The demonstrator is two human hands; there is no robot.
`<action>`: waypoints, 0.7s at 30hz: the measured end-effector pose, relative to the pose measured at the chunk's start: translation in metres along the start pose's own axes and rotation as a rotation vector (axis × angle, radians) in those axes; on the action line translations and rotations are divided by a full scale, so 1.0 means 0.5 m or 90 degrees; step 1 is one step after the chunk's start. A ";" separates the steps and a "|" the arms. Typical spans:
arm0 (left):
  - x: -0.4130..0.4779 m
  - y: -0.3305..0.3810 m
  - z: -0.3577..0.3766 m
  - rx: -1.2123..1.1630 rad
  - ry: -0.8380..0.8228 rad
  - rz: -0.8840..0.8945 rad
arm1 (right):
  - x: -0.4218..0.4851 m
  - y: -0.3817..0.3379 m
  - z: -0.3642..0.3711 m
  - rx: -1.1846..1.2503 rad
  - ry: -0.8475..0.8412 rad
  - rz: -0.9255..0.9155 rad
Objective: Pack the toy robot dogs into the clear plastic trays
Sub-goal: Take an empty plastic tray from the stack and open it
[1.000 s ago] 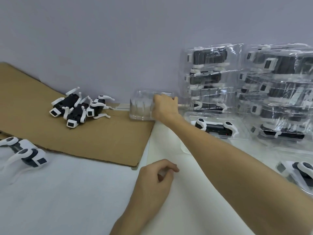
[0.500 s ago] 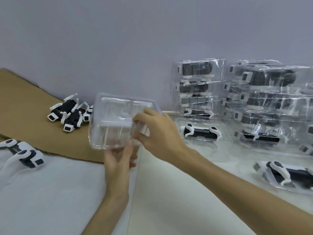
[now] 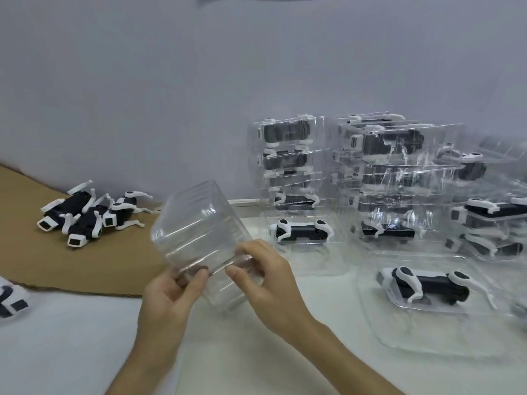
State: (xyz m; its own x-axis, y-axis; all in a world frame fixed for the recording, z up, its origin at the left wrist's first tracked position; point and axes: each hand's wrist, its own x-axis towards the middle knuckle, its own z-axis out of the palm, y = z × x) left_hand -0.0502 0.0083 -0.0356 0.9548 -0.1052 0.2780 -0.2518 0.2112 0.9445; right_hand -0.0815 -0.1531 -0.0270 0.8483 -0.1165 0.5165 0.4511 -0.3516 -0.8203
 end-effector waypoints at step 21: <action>0.014 0.003 -0.012 -0.101 0.013 -0.053 | 0.009 0.006 -0.012 0.158 0.047 0.110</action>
State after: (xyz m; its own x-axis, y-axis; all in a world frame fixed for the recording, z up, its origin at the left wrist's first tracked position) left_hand -0.0431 0.0136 -0.0333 0.9747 -0.1086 0.1954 -0.1458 0.3538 0.9239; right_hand -0.0780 -0.1603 -0.0253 0.9003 -0.2245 0.3730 0.3632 -0.0849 -0.9278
